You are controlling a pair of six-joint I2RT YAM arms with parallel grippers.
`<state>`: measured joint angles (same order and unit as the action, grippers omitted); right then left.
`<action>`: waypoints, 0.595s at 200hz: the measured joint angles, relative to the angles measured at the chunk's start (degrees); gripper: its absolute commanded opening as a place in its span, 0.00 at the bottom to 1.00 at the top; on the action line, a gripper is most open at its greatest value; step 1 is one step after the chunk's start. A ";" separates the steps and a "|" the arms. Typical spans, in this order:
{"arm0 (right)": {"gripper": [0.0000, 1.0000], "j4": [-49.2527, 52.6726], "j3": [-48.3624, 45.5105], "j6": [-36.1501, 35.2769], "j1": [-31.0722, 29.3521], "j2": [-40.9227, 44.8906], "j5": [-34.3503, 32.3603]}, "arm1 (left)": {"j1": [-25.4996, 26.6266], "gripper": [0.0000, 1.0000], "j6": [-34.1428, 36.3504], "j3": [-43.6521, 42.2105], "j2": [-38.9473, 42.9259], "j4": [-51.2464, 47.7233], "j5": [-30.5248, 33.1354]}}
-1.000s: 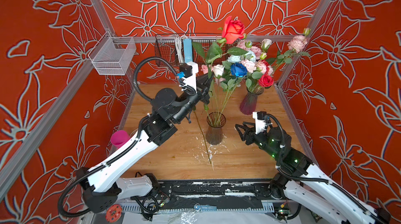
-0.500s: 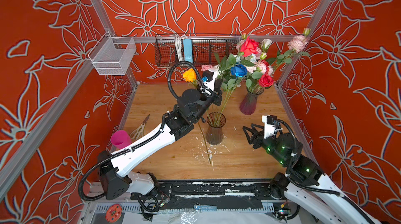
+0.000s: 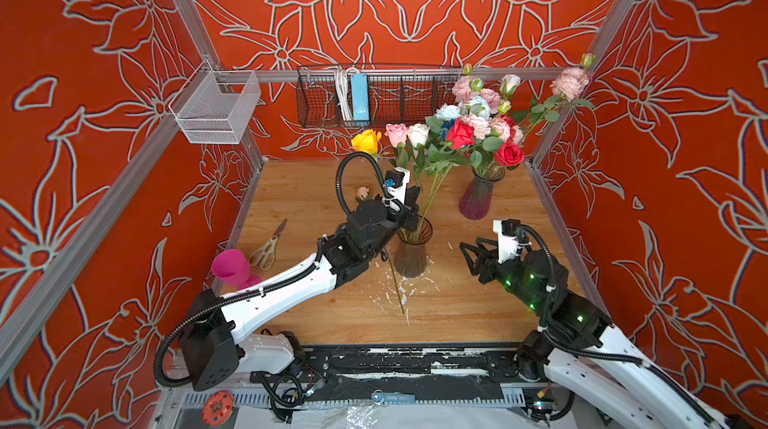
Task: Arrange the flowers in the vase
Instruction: 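Lower the red rose stem into the dark red vase with the left gripper, then open the left gripper and draw it back from the vase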
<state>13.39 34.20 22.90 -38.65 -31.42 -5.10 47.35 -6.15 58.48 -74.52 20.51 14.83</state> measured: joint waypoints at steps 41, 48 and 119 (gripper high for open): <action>0.58 -0.33 0.00 0.00 0.00 -0.81 0.07 | 0.50 0.27 -1.44 -0.52 0.35 -0.33 -0.72; 0.58 -0.33 0.02 0.00 0.00 -0.92 0.09 | 0.68 0.30 -1.70 -0.52 0.48 -0.48 -0.92; 0.58 -0.31 0.02 0.00 0.00 -1.11 0.63 | 1.77 0.47 -2.23 -0.52 5.27 -5.22 -1.90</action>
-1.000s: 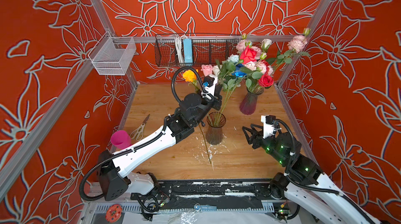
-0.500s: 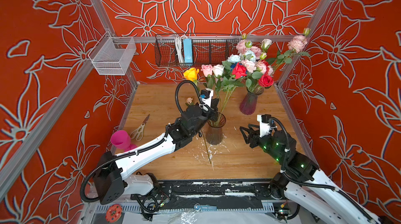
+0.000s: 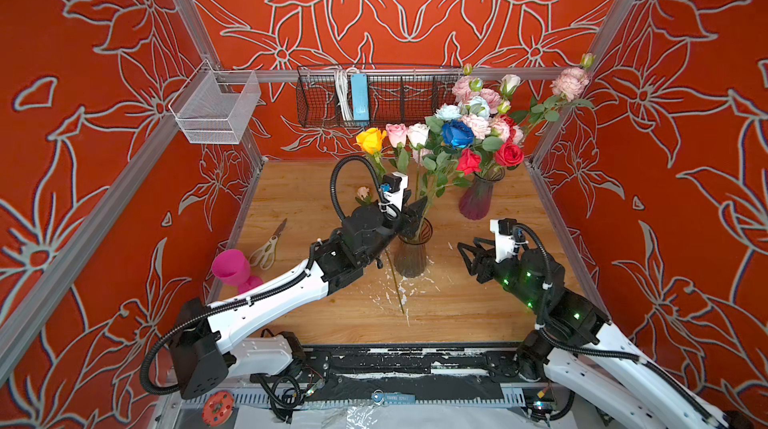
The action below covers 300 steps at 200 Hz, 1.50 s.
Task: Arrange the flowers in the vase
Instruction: 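Open the left gripper and draw it back from the vase, then move the left gripper down to the pink rosebud on the table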
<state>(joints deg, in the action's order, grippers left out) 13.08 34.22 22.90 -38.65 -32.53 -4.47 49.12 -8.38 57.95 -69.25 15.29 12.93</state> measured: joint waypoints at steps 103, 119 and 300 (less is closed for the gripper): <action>0.58 1.36 1.55 -1.33 0.00 -2.21 0.39 | 0.11 0.55 0.92 -2.40 22.14 -15.56 0.70; 0.58 1.33 1.68 -1.29 0.00 -2.25 0.39 | 0.13 0.56 0.63 -3.80 24.65 -17.97 2.29; 0.60 0.35 -3.67 7.15 0.22 -4.28 -12.33 | -23.19 0.68 -25.83 -4.02 -9.75 -29.92 -4.55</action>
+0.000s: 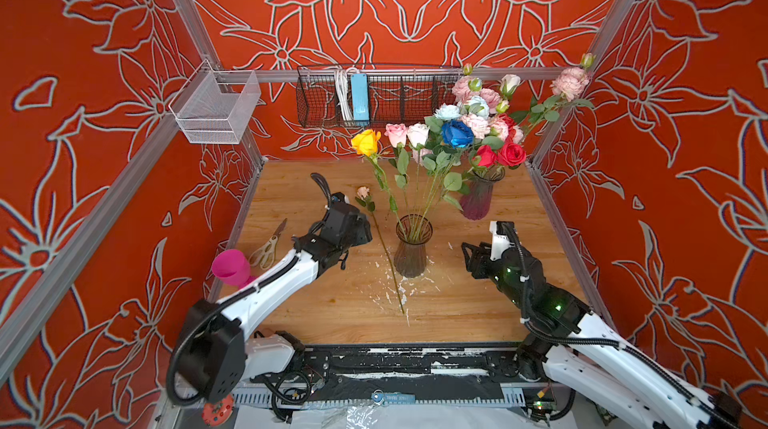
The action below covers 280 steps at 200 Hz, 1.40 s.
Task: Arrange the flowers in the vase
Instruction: 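Move the left gripper down to the pink rosebud on the table, then close the left gripper on the pink rosebud stem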
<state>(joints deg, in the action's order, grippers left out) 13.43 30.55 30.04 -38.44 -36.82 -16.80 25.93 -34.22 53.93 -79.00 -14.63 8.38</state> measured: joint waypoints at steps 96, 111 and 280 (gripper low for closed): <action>0.61 0.94 -0.57 0.61 0.66 0.52 -2.71 | -2.01 0.55 -1.31 29.62 -36.87 -11.91 -3.93; 0.61 0.94 -0.61 0.70 0.70 0.55 -2.71 | -2.14 0.49 -1.66 31.34 -39.19 -12.90 -3.96; 0.62 0.42 -0.48 1.38 2.89 -0.22 1.62 | -4.52 0.00 3.41 18.58 -23.41 -12.61 -1.36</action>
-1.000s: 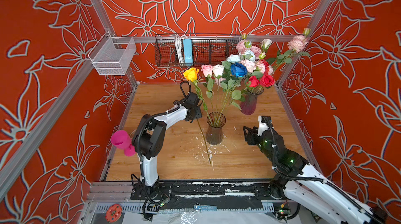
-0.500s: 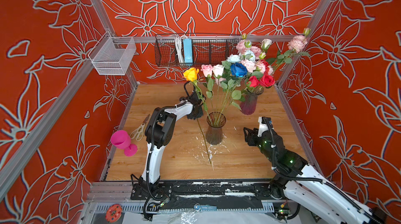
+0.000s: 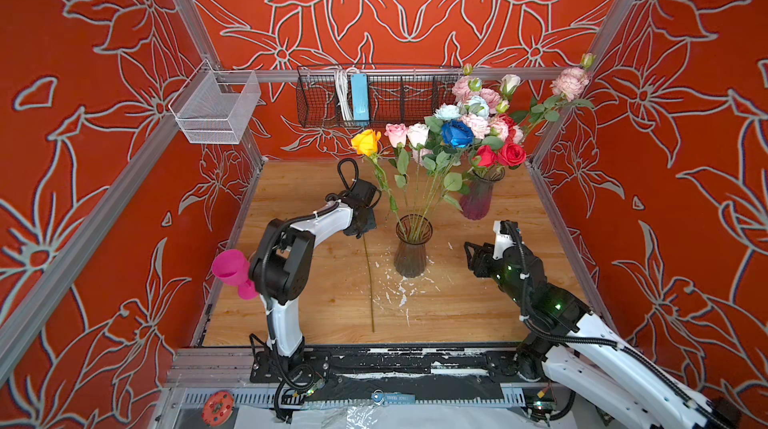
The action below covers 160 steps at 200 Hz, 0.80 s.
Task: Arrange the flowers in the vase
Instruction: 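Close the left gripper on the pink rosebud stem, then lift the pink rosebud high with the left gripper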
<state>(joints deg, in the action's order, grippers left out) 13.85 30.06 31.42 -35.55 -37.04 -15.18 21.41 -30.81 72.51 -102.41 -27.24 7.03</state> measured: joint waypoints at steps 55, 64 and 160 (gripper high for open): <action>0.62 -1.42 0.42 -1.07 0.26 -0.33 2.40 | 0.00 0.00 0.57 -20.33 32.74 10.56 0.68; 0.62 -1.84 1.03 -1.46 0.26 -0.85 3.65 | 0.00 0.00 0.48 -24.44 38.60 12.31 0.90; 0.62 -8.50 7.78 -4.68 0.26 -5.46 24.37 | 0.02 0.00 3.65 -31.10 71.60 21.57 -0.68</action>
<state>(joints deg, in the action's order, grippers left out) 5.34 37.85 26.74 -35.29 -42.50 9.19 21.43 -27.16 41.41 -30.81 -5.67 6.35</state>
